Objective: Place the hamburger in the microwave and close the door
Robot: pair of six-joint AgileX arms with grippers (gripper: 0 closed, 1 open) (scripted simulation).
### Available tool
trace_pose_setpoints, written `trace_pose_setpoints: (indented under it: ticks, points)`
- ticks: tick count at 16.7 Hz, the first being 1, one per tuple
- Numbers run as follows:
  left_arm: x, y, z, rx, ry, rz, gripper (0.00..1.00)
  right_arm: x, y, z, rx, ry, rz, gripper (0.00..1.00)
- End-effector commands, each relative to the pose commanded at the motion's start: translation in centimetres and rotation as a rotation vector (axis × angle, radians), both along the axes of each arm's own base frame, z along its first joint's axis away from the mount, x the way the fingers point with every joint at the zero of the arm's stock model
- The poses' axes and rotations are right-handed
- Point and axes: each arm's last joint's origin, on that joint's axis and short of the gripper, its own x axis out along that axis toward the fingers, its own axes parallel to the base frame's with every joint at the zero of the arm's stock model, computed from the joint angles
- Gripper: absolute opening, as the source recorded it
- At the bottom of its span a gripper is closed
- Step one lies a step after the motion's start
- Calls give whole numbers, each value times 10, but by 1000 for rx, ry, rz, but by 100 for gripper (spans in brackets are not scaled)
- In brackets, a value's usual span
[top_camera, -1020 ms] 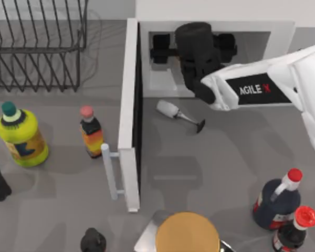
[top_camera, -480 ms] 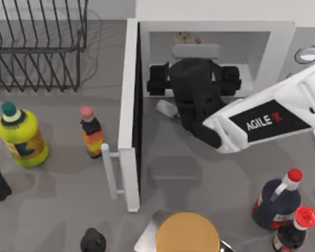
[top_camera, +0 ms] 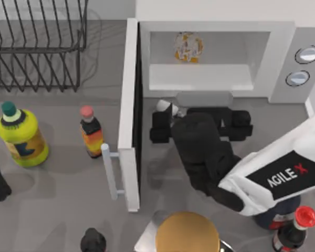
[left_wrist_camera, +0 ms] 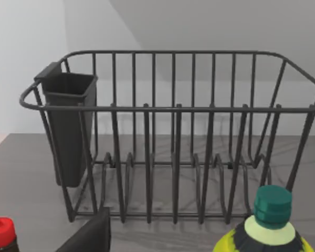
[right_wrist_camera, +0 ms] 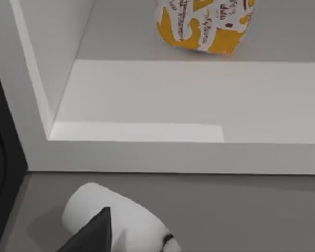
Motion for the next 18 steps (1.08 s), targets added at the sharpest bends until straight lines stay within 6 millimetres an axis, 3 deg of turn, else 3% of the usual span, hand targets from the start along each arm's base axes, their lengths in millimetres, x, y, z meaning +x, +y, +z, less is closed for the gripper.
trace_pose_setpoints:
  ticks: [7, 18]
  points:
    - [0, 0, 0, 0, 0, 0, 100, 0, -1, 4, 1, -1, -3, 100]
    - [0, 0, 0, 0, 0, 0, 100, -1, -2, 95, -8, 8, -3, 100]
